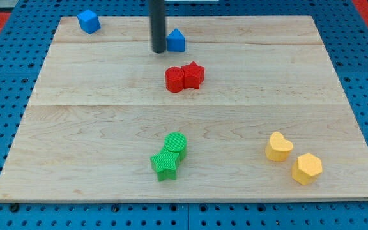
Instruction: Point your arm towards red star
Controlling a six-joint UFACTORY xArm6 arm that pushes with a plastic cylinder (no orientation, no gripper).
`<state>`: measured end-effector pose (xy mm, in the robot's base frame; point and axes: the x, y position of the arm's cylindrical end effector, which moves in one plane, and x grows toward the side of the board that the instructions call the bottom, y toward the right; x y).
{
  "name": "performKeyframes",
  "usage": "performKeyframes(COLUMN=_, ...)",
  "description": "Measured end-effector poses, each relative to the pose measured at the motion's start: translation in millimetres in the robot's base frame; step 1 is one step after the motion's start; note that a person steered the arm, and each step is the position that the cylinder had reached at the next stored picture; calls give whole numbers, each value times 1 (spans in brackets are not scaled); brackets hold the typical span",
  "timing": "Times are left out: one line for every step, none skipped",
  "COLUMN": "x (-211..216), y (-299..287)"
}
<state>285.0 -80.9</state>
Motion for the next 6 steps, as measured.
performKeyframes(x=-26, y=-12)
performKeyframes(x=-48, y=68)
performKeyframes(x=11, y=90)
performKeyframes(x=37, y=117)
performKeyframes(x=37, y=182)
performKeyframes(x=88, y=209)
